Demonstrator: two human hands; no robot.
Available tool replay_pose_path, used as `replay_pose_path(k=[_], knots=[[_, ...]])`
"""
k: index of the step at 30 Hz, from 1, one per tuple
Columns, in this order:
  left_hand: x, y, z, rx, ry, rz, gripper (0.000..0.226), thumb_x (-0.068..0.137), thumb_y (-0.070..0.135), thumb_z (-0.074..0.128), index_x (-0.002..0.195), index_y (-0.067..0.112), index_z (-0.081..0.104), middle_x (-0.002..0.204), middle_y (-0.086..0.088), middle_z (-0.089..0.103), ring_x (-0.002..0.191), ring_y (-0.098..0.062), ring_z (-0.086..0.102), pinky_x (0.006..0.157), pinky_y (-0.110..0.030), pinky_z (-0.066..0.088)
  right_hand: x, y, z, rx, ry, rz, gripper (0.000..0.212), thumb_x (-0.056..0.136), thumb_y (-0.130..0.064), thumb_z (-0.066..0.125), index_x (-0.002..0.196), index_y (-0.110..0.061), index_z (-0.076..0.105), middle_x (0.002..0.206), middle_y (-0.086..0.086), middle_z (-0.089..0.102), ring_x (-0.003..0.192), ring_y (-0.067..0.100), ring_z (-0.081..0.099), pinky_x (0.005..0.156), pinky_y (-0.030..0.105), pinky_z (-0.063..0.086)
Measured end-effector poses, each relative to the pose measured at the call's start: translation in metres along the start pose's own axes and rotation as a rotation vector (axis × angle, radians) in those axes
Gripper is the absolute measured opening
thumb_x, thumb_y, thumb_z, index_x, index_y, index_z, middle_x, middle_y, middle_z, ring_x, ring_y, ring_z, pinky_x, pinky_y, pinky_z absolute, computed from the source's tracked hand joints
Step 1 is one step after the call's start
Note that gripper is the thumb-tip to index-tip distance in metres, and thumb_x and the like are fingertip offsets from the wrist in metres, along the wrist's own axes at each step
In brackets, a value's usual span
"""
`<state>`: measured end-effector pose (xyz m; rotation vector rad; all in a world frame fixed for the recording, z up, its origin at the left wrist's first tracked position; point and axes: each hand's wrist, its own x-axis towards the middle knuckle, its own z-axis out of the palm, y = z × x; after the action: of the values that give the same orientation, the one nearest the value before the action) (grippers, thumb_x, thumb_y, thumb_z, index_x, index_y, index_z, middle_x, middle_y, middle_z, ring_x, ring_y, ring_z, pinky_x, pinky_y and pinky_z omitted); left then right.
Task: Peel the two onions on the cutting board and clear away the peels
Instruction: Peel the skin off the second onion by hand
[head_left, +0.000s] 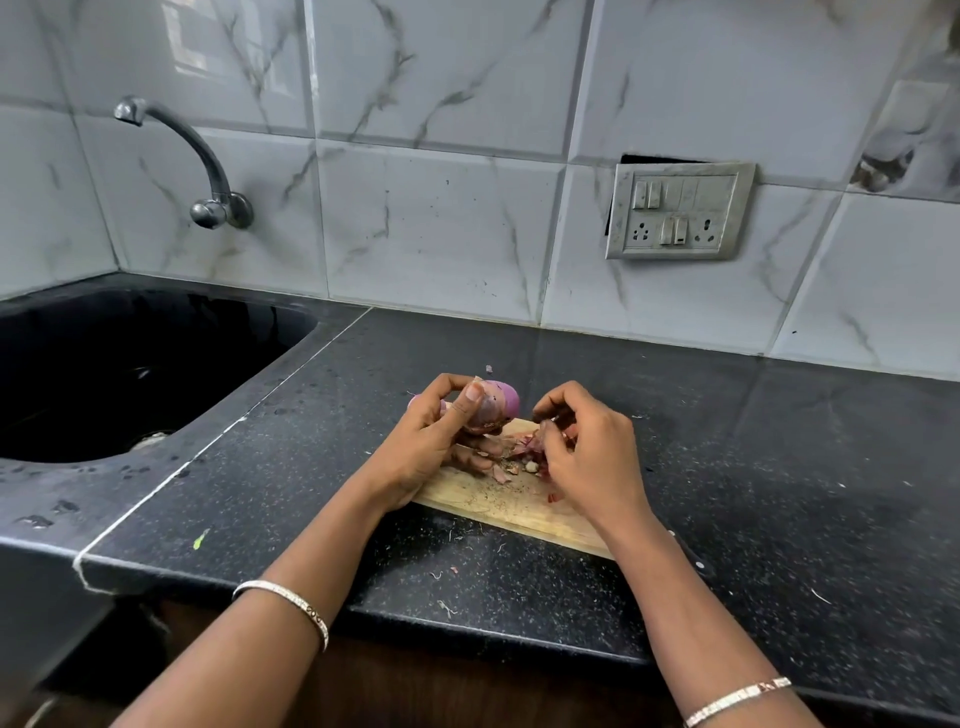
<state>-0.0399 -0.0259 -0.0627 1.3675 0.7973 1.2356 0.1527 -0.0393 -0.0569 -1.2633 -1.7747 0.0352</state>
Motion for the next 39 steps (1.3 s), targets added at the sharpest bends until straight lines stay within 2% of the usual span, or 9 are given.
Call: replay_pose_path(k=[2,4,8,12,19,26,30,35,39], knots=[[-0.002,0.001,-0.001,-0.006,-0.012,0.013,0.039,0.101,0.031,0.054,0.132,0.009,0.049,0.106,-0.019,0.072,0.089,-0.036,0.075,0.068,-0.039,0.065,0.0,-0.001,-0.001,0.108,0.018,0.002,0.012,0.092,-0.024,0.065,0.093,-0.035,0.061,0.078,-0.021,0.066,0.074,0.004,0.066,0.08,0.053,0.054],[-0.004,0.002,-0.001,-0.009,-0.035,0.026,0.042,0.097,0.029,0.059,0.134,0.01,0.049,0.101,-0.014,0.075,0.096,-0.039,0.075,0.073,-0.043,0.064,0.001,-0.005,-0.003,0.223,0.019,0.015,0.009,0.093,-0.024,0.069,0.096,-0.032,0.067,0.083,-0.019,0.069,0.075,0.007,0.068,0.075,0.048,0.056],[-0.005,0.003,-0.003,0.001,-0.084,0.037,0.049,0.093,0.027,0.064,0.136,0.01,0.048,0.108,-0.02,0.074,0.104,-0.041,0.072,0.08,-0.045,0.064,0.003,-0.01,-0.004,0.324,-0.03,0.006,0.013,0.087,-0.018,0.079,0.096,-0.025,0.074,0.095,-0.012,0.07,0.083,0.009,0.068,0.071,0.032,0.056],[-0.007,0.004,-0.004,-0.003,-0.121,0.054,0.047,0.093,0.024,0.064,0.136,0.012,0.048,0.111,-0.022,0.074,0.108,-0.038,0.071,0.085,-0.048,0.062,0.004,-0.009,-0.002,0.323,-0.031,-0.006,0.013,0.081,-0.023,0.084,0.09,-0.024,0.075,0.094,-0.01,0.067,0.086,0.011,0.066,0.072,0.024,0.05],[-0.007,0.005,-0.003,0.026,-0.145,0.055,0.047,0.093,0.023,0.065,0.134,0.009,0.048,0.109,-0.019,0.075,0.105,-0.031,0.073,0.081,-0.037,0.063,0.004,-0.008,0.0,0.297,-0.01,-0.004,0.012,0.078,-0.016,0.086,0.082,-0.02,0.076,0.087,-0.007,0.068,0.081,0.01,0.064,0.069,0.016,0.047],[-0.007,0.004,-0.003,0.05,-0.127,0.056,0.044,0.091,0.024,0.069,0.13,0.01,0.052,0.106,-0.021,0.075,0.099,-0.033,0.075,0.078,-0.034,0.063,0.002,-0.009,0.0,0.235,-0.062,0.011,0.007,0.084,-0.013,0.08,0.083,-0.015,0.074,0.085,-0.006,0.066,0.079,0.001,0.057,0.071,0.002,0.035],[-0.006,0.004,0.0,0.049,-0.121,0.055,0.043,0.092,0.025,0.067,0.129,0.009,0.053,0.105,-0.021,0.075,0.1,-0.035,0.075,0.078,-0.036,0.064,0.001,-0.007,0.003,0.19,-0.107,-0.005,0.005,0.09,-0.013,0.073,0.09,-0.014,0.069,0.089,-0.007,0.062,0.079,0.0,0.052,0.07,0.007,0.034],[-0.004,0.001,0.0,0.02,-0.106,0.056,0.042,0.095,0.029,0.061,0.13,0.008,0.05,0.103,-0.023,0.075,0.097,-0.048,0.072,0.077,-0.042,0.064,0.0,-0.01,0.002,0.165,-0.097,-0.038,0.007,0.092,-0.008,0.068,0.092,-0.013,0.063,0.09,-0.005,0.06,0.082,-0.001,0.051,0.071,0.012,0.034],[-0.003,0.001,0.0,0.002,-0.093,0.06,0.041,0.095,0.028,0.061,0.129,0.007,0.051,0.104,-0.024,0.075,0.098,-0.044,0.073,0.073,-0.036,0.065,-0.001,-0.016,-0.006,0.217,-0.061,-0.016,0.009,0.089,-0.011,0.075,0.095,-0.009,0.068,0.09,-0.004,0.069,0.08,-0.011,0.055,0.075,-0.004,0.031]])
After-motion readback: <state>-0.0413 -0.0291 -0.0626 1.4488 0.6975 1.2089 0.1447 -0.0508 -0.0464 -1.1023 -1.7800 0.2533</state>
